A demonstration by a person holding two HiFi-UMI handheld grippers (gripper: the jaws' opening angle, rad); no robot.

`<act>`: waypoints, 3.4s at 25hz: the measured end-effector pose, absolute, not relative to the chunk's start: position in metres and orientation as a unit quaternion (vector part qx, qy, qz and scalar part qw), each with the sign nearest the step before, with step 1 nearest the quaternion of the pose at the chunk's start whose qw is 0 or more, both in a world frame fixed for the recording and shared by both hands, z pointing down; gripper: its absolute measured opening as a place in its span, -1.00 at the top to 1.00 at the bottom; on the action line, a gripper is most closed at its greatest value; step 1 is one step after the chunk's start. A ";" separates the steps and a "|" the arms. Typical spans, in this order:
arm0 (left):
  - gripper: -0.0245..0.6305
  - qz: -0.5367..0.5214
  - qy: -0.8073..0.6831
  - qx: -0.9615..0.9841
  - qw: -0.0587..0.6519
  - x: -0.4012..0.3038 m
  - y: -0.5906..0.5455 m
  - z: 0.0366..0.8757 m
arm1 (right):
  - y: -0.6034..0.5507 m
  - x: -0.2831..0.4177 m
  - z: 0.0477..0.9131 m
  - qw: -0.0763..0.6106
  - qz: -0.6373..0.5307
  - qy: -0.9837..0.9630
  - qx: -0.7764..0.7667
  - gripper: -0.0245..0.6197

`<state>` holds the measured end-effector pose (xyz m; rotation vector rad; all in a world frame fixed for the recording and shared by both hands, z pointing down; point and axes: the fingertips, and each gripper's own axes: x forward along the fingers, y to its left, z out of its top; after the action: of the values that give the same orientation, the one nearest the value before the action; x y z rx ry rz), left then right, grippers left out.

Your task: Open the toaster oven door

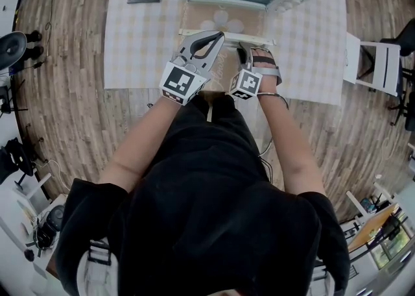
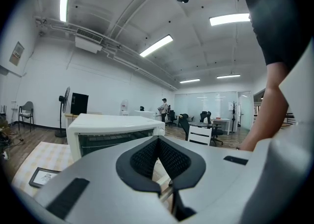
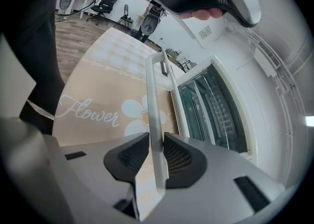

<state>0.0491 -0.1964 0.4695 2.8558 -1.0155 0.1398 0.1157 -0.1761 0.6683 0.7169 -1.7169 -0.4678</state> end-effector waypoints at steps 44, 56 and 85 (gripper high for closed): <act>0.89 0.073 -0.333 0.938 0.068 0.034 -0.188 0.495 | -0.135 0.117 0.737 0.602 -0.172 -0.728 0.281 0.44; 0.89 0.072 -0.335 0.937 0.067 0.028 -0.187 0.493 | -0.130 0.115 0.739 0.606 -0.154 -0.730 0.276 0.43; 0.88 0.062 -0.346 0.934 0.061 0.023 -0.204 0.471 | -0.144 0.103 0.635 0.505 -0.125 -0.790 0.326 0.45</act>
<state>0.0233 -0.2040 0.4707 2.8255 -1.0463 0.1878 0.1026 -0.1441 0.6355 0.7875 -1.9058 -0.3010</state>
